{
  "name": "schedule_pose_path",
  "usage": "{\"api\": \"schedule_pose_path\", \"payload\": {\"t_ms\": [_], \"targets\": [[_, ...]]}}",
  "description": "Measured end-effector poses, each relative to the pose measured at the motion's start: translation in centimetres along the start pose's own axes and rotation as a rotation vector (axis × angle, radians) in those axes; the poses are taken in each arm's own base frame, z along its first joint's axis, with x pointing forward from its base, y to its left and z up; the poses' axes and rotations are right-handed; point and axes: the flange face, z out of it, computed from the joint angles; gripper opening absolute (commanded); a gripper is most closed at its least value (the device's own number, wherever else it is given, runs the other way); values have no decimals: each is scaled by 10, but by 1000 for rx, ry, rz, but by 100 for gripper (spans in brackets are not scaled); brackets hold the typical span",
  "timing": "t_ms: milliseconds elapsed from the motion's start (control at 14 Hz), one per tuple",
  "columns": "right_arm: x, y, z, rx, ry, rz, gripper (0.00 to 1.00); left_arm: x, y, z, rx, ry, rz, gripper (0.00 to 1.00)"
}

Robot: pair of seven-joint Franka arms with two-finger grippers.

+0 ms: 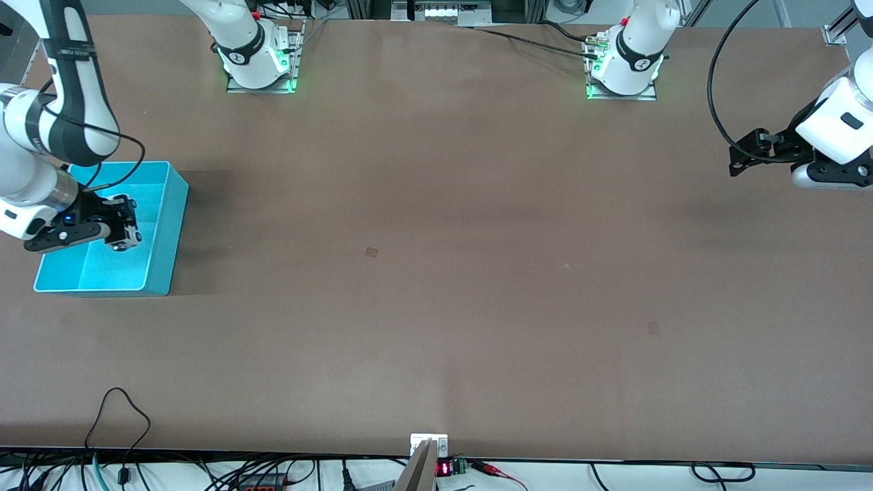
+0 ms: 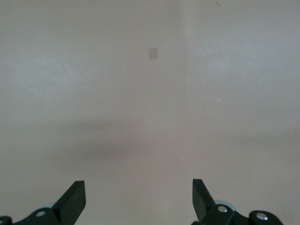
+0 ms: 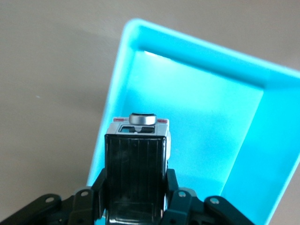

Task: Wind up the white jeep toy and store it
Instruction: 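Lift the jeep and carry it over the blue bin with the right gripper, then lower the jeep into the bin and open the right gripper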

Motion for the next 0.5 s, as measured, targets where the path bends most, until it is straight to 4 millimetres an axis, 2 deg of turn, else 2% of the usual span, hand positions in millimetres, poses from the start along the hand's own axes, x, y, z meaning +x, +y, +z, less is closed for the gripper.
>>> {"api": "schedule_pose_path", "payload": {"t_ms": [286,500], "targets": [[-16,25,37,9,-38,75,0,0,0,0,0,-1,0,100],[-28,31,70,6,-46,101,0,0,0,0,0,-2,0,100]]}}
